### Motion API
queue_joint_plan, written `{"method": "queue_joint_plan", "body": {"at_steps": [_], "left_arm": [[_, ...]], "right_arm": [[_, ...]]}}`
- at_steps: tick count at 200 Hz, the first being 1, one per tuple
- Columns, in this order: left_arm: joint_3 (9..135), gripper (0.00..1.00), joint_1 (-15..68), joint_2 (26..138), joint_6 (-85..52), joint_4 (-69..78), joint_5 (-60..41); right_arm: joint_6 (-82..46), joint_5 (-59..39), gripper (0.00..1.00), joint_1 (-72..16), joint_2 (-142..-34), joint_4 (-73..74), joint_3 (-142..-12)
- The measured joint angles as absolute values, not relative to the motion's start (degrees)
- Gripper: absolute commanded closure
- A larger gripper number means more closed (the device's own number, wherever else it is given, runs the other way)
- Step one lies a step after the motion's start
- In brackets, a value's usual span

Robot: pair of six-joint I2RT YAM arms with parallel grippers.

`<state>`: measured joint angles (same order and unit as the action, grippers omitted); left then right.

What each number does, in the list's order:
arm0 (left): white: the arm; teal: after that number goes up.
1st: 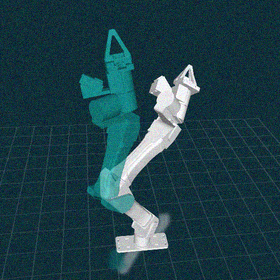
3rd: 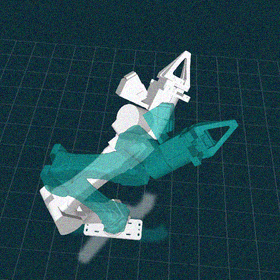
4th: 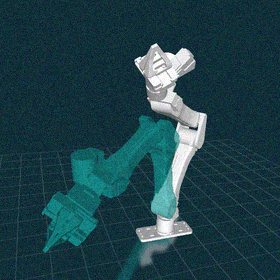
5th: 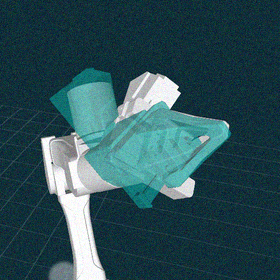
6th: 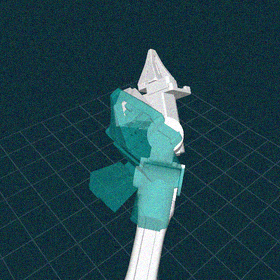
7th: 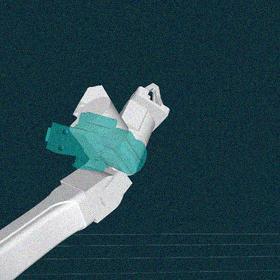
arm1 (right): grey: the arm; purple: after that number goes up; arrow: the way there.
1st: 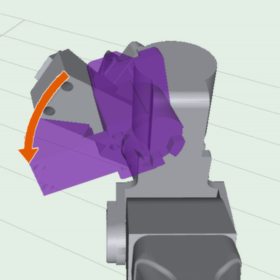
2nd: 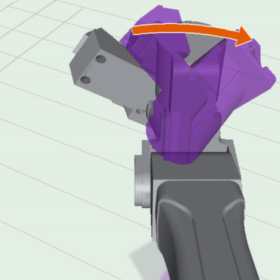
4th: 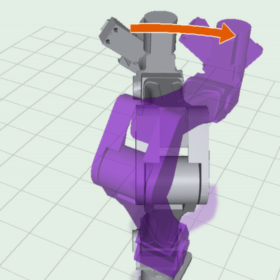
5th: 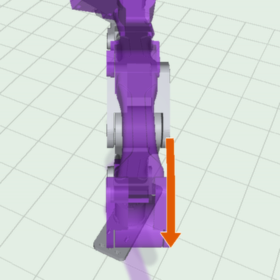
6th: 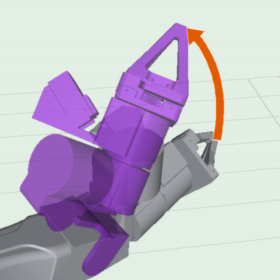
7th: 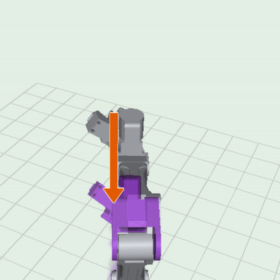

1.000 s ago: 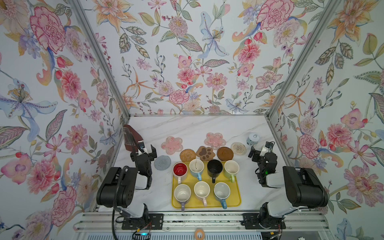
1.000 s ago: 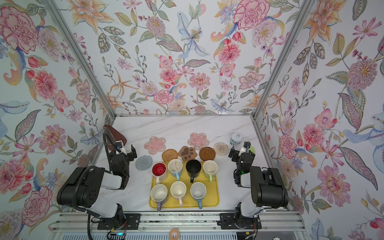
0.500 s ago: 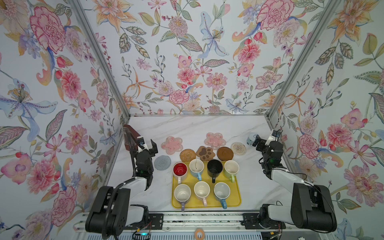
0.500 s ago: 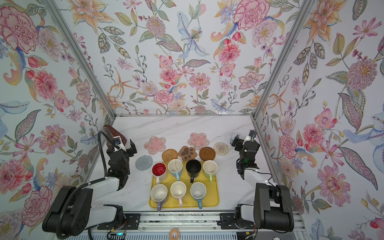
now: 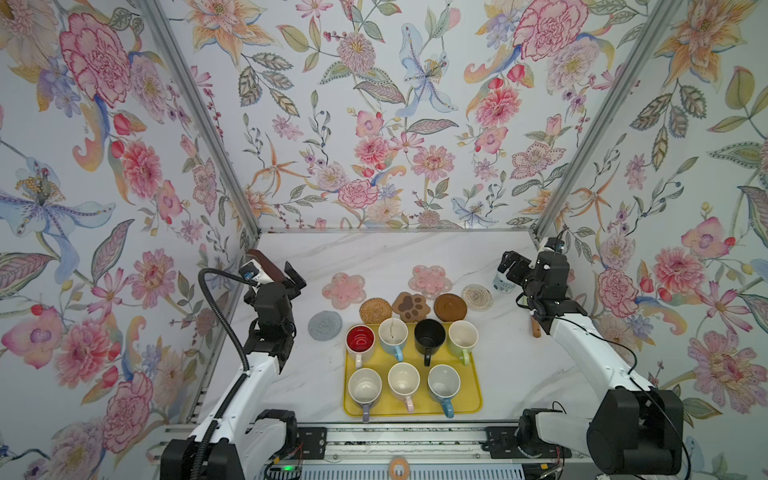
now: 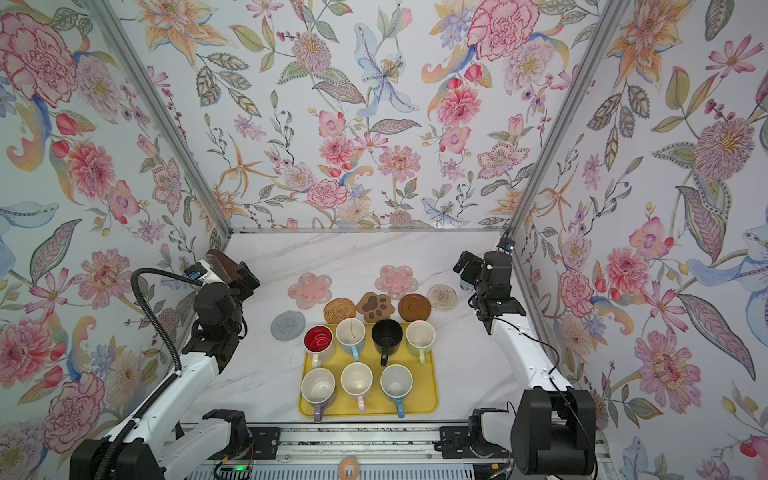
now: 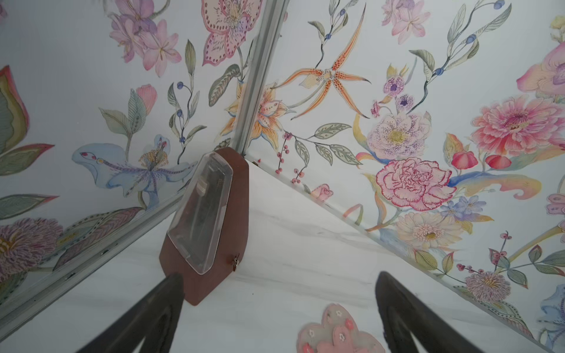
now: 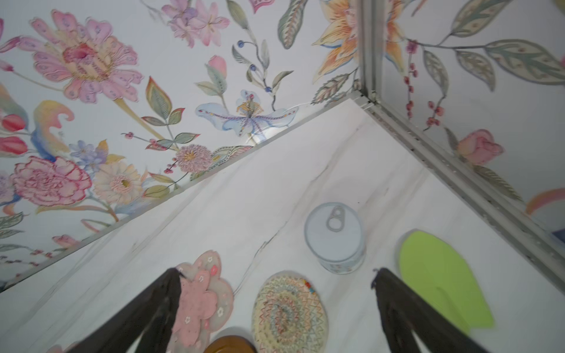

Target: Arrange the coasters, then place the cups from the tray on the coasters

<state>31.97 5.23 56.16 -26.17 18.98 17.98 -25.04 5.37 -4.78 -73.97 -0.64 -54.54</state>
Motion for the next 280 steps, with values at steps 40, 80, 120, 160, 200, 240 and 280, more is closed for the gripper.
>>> {"method": "queue_joint_plan", "body": {"at_steps": [40,80,120,160,200,240,280], "left_arm": [[34.87,0.01,1.91,54.0,-28.4,11.75,13.02],[36.99,0.01,0.69,51.2,-29.8,8.88,11.11],[38.74,0.01,-1.74,50.06,-28.73,3.7,9.02],[39.31,0.01,-1.78,51.16,-28.32,-1.76,8.99],[39.42,0.01,-1.78,51.46,-28.36,-3.44,8.93],[39.42,0.01,-1.78,52.21,-28.4,-3.49,7.88],[39.42,0.01,-1.78,52.25,-28.6,-3.46,7.66]], "right_arm": [[-21.37,3.14,0.01,-12.53,-83.22,-11.46,-63.96],[-16.32,-2.04,0.01,-15.66,-95.13,-21.52,-71.42],[-13.21,-4.32,0.01,-17.82,-103.53,-27.73,-77.71],[-11.27,-4.21,0.01,-20.36,-110.83,-31.33,-85.6],[-11.33,-3.84,0.01,-21.04,-115.37,-33.1,-89.52],[-12.29,-3.42,0.01,-21.04,-118.72,-34.09,-91.42],[-13.82,-2.55,0.01,-21.21,-121.54,-34.28,-92.66]]}}
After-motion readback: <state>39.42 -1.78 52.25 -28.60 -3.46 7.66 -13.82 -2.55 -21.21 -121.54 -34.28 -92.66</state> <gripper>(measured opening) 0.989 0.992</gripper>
